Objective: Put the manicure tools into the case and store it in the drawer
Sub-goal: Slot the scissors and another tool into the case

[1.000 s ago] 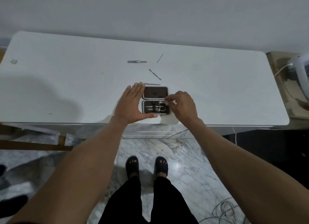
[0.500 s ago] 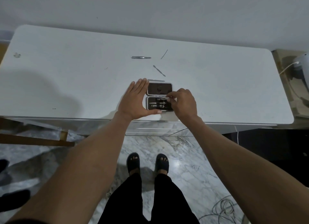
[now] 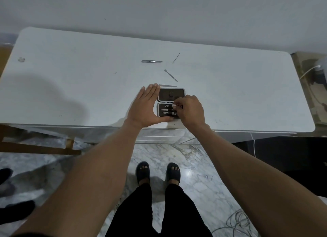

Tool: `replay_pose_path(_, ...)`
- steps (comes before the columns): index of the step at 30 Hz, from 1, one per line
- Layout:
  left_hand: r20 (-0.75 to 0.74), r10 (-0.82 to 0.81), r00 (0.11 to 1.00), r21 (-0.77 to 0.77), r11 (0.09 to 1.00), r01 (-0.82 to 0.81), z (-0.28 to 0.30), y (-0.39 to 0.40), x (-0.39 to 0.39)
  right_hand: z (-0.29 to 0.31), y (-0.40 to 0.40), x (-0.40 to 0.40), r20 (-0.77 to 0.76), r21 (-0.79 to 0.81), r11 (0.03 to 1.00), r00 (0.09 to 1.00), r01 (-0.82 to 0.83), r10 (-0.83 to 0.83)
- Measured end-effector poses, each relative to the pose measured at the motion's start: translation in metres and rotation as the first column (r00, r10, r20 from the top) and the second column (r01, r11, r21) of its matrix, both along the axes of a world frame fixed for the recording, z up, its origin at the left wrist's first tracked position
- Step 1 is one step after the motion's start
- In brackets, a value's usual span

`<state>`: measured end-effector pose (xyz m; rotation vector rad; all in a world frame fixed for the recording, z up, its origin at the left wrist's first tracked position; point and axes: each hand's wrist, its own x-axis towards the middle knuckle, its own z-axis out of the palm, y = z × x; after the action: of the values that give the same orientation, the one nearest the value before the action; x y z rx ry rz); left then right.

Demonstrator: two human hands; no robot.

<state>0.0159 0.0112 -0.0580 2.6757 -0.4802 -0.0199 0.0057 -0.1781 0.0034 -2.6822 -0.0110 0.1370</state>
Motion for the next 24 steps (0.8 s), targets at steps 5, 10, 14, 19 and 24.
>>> replay_pose_path(5, 0.006, 0.001, 1.0, 0.006, 1.0, -0.001, -0.002, 0.001, 0.001, -0.003, 0.007, -0.001, 0.019, -0.014, 1.0, 1.0, 0.01, -0.01)
replay_pose_path(10, 0.003, -0.003, 1.0, 0.021, 1.0, 0.003, -0.004, 0.002, 0.002, 0.0, 0.006, -0.001, 0.029, -0.038, 0.999, 0.999, -0.011, 0.013)
replay_pose_path(14, 0.007, -0.01, 1.0, 0.029, 1.0, 0.01, -0.004, 0.002, 0.002, 0.001, 0.007, -0.002, 0.04, -0.037, 0.999, 0.999, -0.014, 0.015)
replay_pose_path(19, 0.016, -0.015, 1.0, 0.024, 1.0, 0.014, -0.004, 0.001, 0.002, -0.001, 0.006, 0.002, 0.018, -0.037, 0.999, 1.0, -0.006, 0.007)
replay_pose_path(24, 0.028, -0.02, 0.999, 0.022, 1.0, 0.019, 0.0, 0.002, 0.001, 0.007, 0.003, 0.013, 0.01, 0.012, 1.0, 1.0, -0.012, 0.012)
